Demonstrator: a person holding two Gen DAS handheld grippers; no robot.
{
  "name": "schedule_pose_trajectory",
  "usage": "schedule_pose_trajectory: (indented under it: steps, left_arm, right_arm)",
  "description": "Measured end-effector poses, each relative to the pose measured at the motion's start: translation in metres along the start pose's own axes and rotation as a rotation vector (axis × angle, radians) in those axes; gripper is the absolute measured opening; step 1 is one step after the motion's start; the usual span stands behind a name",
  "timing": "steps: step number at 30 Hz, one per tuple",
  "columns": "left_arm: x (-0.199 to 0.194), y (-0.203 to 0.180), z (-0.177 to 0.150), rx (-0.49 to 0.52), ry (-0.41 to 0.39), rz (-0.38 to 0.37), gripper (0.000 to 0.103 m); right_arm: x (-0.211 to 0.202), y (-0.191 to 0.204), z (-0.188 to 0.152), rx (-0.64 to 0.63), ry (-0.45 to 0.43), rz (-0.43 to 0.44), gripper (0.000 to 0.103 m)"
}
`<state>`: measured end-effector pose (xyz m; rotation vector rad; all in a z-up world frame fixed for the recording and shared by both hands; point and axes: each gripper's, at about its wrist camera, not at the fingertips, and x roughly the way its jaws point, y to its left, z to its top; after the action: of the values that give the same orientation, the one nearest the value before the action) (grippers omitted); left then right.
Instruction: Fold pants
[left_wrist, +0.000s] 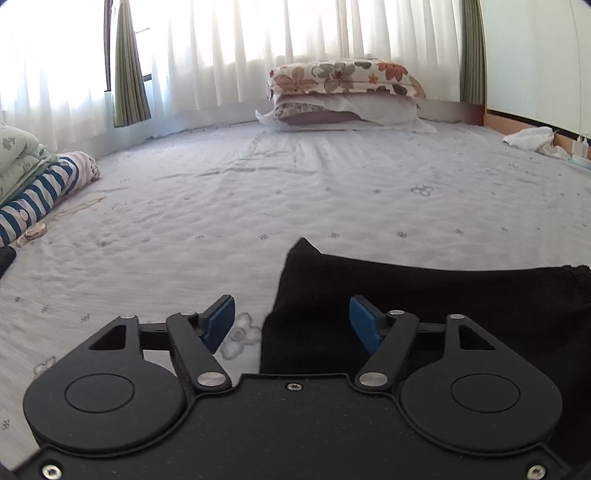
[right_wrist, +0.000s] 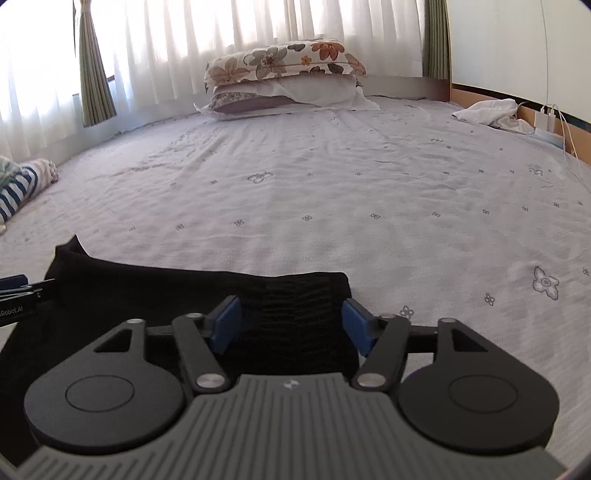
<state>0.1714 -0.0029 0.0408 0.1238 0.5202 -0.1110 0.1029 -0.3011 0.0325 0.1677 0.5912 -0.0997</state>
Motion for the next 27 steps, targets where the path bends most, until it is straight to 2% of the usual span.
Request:
schedule_pose_trajectory:
  steps: [2, 4, 7, 9, 12, 17, 22, 25, 27]
  left_arm:
    - [-0.002, 0.013, 0.006, -0.021, 0.003, -0.001, 0.082]
    - [0.002, 0.027, 0.011, -0.057, 0.032, -0.010, 0.083]
    - [0.017, 0.045, 0.011, -0.139, 0.148, -0.068, 0.086]
    - [0.029, 0.056, 0.008, -0.208, 0.213, -0.119, 0.086]
    - [0.044, 0.070, 0.002, -0.298, 0.270, -0.164, 0.086]
    - [0.057, 0.079, 0.006, -0.339, 0.262, -0.213, 0.086]
    - [0.075, 0.076, 0.011, -0.360, 0.257, -0.273, 0.085]
    - [0.084, 0.068, 0.016, -0.348, 0.258, -0.299, 0.067]
    - [0.089, 0.063, 0.018, -0.351, 0.273, -0.339, 0.042]
  right_arm:
    - [-0.005, -0.017, 0.000, 0.037, -0.015, 0.010, 0.090]
    - [-0.005, -0.031, -0.002, 0.060, 0.001, 0.031, 0.092]
    - [0.002, -0.050, -0.006, 0.112, 0.035, 0.120, 0.103]
    - [0.010, -0.057, -0.009, 0.141, 0.060, 0.178, 0.103]
    - [0.026, -0.061, -0.008, 0.153, 0.090, 0.209, 0.103]
    - [0.052, -0.066, -0.002, 0.155, 0.120, 0.277, 0.103]
    - [0.067, -0.058, 0.003, 0.100, 0.133, 0.299, 0.099]
    - [0.071, -0.054, 0.007, 0.065, 0.133, 0.291, 0.088]
    - [0.073, -0.057, 0.009, 0.075, 0.136, 0.303, 0.083]
